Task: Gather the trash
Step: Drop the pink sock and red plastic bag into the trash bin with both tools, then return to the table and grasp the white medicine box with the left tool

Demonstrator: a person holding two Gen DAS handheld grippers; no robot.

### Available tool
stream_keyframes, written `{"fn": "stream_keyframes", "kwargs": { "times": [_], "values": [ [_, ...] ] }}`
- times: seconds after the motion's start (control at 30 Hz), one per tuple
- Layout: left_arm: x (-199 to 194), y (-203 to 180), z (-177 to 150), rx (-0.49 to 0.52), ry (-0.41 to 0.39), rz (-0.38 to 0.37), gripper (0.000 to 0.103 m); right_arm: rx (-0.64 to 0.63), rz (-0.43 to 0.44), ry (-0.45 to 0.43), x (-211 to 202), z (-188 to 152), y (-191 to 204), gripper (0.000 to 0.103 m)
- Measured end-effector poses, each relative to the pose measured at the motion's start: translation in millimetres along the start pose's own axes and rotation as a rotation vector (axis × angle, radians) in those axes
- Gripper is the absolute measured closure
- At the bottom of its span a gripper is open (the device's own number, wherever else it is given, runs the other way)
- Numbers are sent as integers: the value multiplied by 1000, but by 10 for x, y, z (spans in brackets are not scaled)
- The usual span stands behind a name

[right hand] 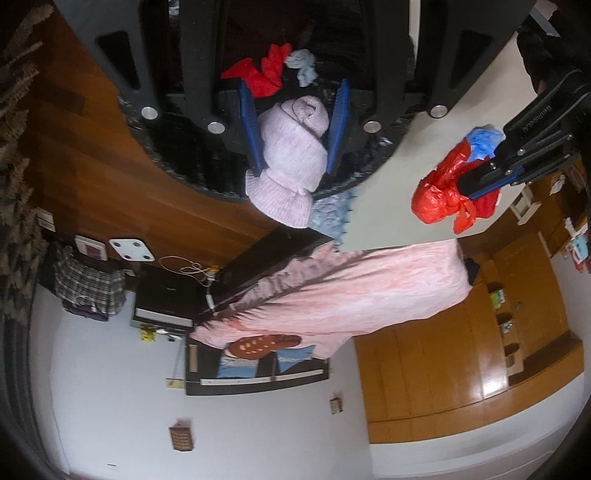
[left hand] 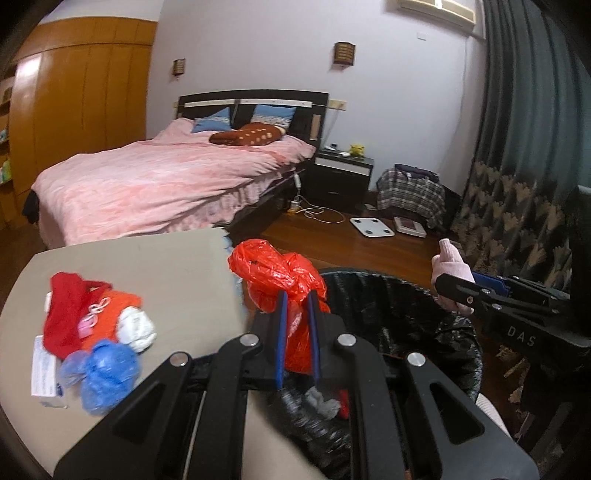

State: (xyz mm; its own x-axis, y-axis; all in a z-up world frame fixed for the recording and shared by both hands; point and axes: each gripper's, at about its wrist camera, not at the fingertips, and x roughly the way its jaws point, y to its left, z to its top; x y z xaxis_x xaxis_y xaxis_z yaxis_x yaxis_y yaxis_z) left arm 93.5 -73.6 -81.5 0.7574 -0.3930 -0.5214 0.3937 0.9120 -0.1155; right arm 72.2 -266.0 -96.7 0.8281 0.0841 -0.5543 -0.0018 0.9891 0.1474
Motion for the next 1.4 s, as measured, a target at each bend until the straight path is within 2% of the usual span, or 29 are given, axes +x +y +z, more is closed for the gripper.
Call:
{"fn": "stream_keyframes", "kwargs": {
  "times": [0.37, 0.47, 0.53, 0.6, 0.67, 0.7, 0.73, 0.8, 0.87, 0.93, 1.07, 1.4],
  "values": [
    [355, -366, 36, 32, 27, -86, 93, 43, -75, 18, 19, -57, -462, 68],
    [434, -439, 30, 36, 44, -110, 89, 60, -88, 31, 43, -90, -576, 66],
    [468, -451, 25, 34, 54, -119, 85, 69, -100, 35, 66, -102, -624, 65],
    [482, -435, 19, 27, 58, -120, 65, 82, -105, 38, 81, -114, -664, 62],
    [473, -403, 11, 19, 55, -112, 57, 89, -112, 36, 84, -121, -697, 54],
    [464, -383, 5, 19, 55, -105, 53, 89, -114, 35, 81, -125, -707, 53],
    [449, -360, 0, 17, 55, -98, 50, 89, -115, 34, 81, -124, -710, 47],
    [418, -287, -6, 7, 47, -73, 35, 90, -123, 30, 80, -118, -687, 35],
    [365, -195, -11, 0, 38, -43, 26, 92, -130, 24, 61, -122, -660, 13],
    [318, -109, -19, -6, 33, -14, 18, 99, -135, 19, 55, -121, -624, 6],
    [185, 155, -41, -23, 27, 59, 13, 83, -108, 19, 74, -126, -479, 6],
    [-233, 894, -238, -93, 16, 264, 12, 12, 17, 29, 283, -82, 212, 6]
  ]
}}
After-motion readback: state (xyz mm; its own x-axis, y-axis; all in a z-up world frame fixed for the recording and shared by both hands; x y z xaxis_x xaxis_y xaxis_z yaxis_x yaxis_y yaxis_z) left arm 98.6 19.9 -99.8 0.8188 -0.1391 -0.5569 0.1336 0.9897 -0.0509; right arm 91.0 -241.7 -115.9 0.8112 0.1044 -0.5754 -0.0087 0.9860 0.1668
